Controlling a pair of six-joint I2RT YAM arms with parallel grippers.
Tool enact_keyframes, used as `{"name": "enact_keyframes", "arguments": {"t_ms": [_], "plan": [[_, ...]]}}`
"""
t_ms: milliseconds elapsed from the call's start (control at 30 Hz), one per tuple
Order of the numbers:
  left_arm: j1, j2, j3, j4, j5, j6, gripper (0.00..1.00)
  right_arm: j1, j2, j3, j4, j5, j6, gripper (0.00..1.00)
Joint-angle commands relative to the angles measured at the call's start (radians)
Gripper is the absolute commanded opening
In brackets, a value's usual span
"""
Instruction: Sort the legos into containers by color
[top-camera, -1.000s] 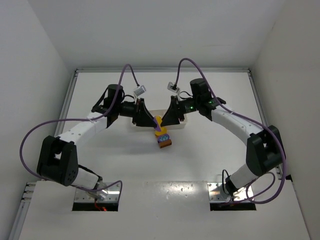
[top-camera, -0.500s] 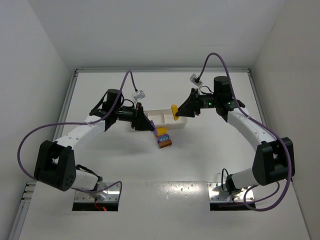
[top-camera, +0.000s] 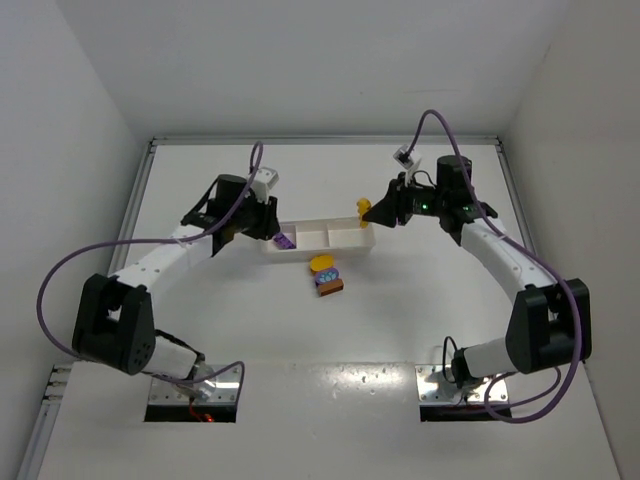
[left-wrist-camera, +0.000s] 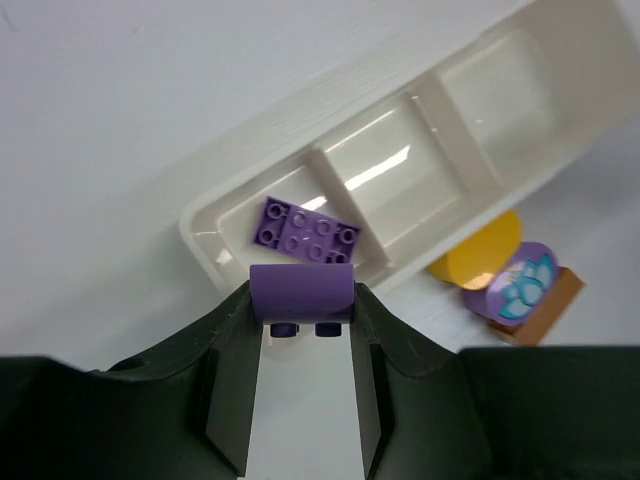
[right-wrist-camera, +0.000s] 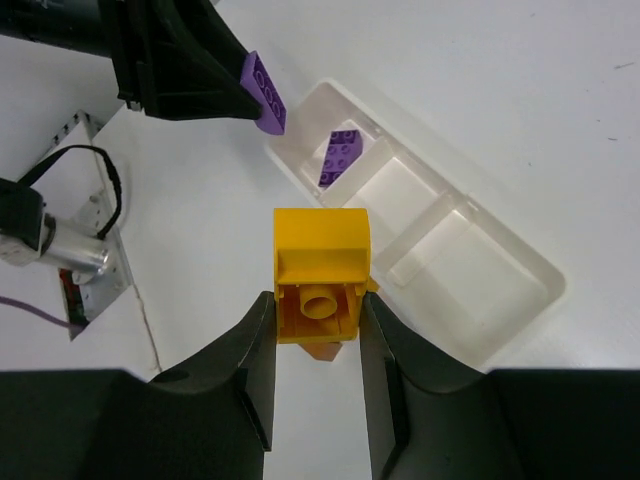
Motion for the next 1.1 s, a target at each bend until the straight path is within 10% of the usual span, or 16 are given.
{"name": "enact_keyframes", "arguments": {"t_ms": [0,267,467,1067], "plan": [[0.002,0.067,0.037,0.036,-0.134,0.007,0.15,-0.002,0.008,0.01,0.041,0.063,-0.02,0.0],[0.002,0.168,0.067,0.045,-0.143,-0.002,0.33,-0.011,0.046,0.02,0.03,0.093,-0.029,0.0],[0.002,0.191,0.087,0.045,-0.134,-0.011,0.72,-0.011,0.106,0.052,0.021,0.113,-0.029,0.0],[-0.007,-0.111,-0.045,0.152,0.026,-0.042,0.84,0.009,0.395,0.177,-0.019,0.208,-0.018,0.04]]}}
